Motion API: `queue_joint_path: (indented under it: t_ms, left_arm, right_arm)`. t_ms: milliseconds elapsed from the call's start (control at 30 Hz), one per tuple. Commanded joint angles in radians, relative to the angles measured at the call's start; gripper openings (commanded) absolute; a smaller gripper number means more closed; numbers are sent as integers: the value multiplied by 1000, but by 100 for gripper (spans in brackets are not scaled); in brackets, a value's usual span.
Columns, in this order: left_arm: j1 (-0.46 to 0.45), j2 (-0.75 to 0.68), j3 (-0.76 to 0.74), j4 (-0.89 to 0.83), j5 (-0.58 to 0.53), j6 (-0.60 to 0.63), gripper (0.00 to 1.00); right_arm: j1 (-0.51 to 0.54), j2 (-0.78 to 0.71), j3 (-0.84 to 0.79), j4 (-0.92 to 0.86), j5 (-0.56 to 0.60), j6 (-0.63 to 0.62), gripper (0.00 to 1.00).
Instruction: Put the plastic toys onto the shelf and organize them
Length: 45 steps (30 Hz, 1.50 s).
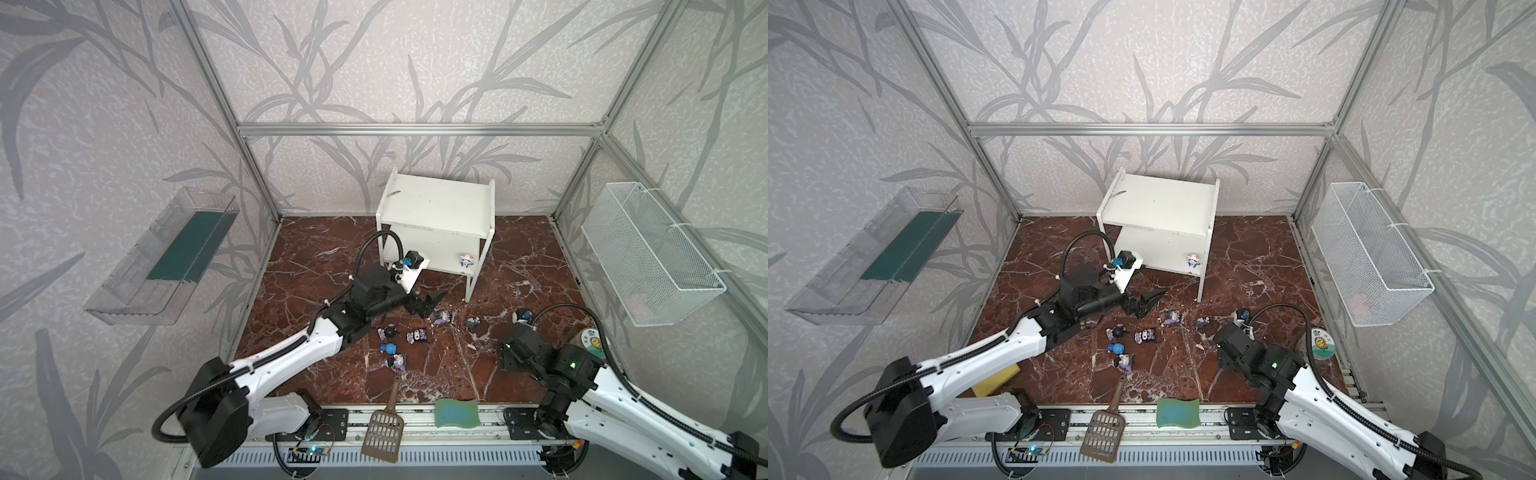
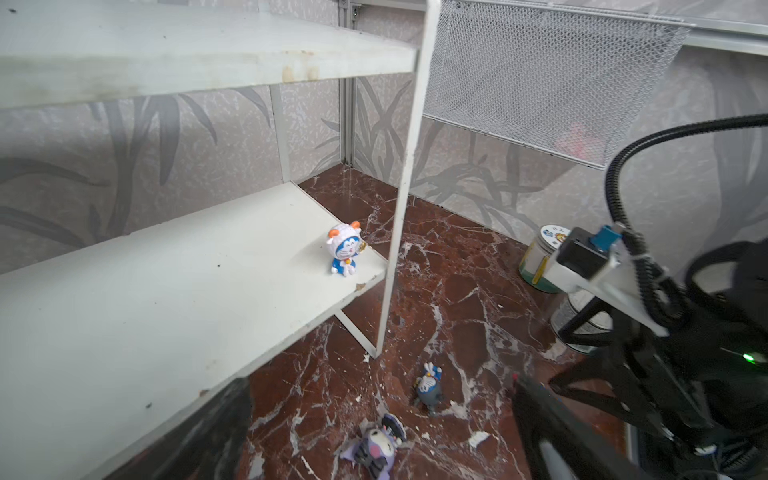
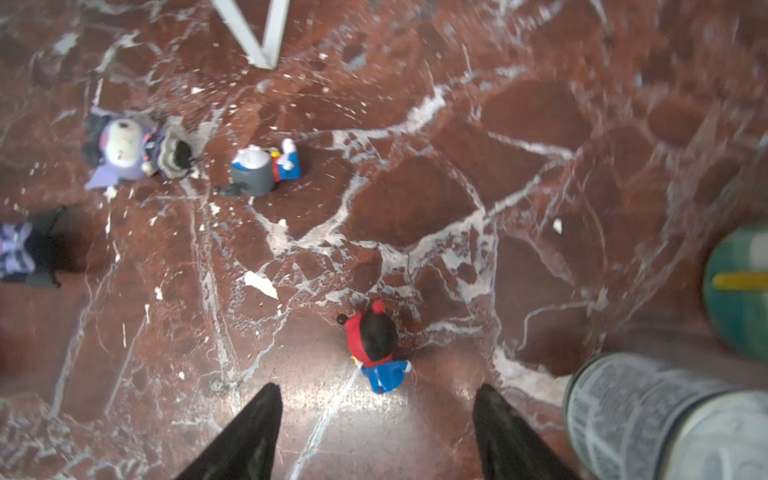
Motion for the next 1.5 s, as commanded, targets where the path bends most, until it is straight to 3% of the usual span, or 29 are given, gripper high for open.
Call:
queue_joint_path:
  t_ms: [0,333,433,600,700,867,1200,1467]
  left_arm:
    - [-22,-115,-80,-91,-43,-50,99]
    - [-33,-366,-200,-216,-125,-69,99]
    - [-34,-380,-211,-198,-129,-74,99]
    - [-35,-356,-192,-211,-120,-66,99]
    - [-35,-343,-193,-199,-108,-65,99]
    - [-36,-346,-187,-210,-107,-66,99]
    - [-35,-340,-183,-222,-106,-72,99]
    - [-36,-334,-174,-232,-101,-70,99]
  right_arm:
    - [-68,-28,-40,21,-57,33,64]
    - [-105,70,-160,249,-180,-23,61]
    - [-106,92,-206,393,-259,-64,61]
    - [-77,200,-169,460,-379,-91,58]
    - [-4,251,-130,430,-311,-85,59]
    - [4,271,-148,402,-247,-53,63]
    - [3,172,-190,457,-168,-47,54]
    - [2,159,-179,564,-231,-134,54]
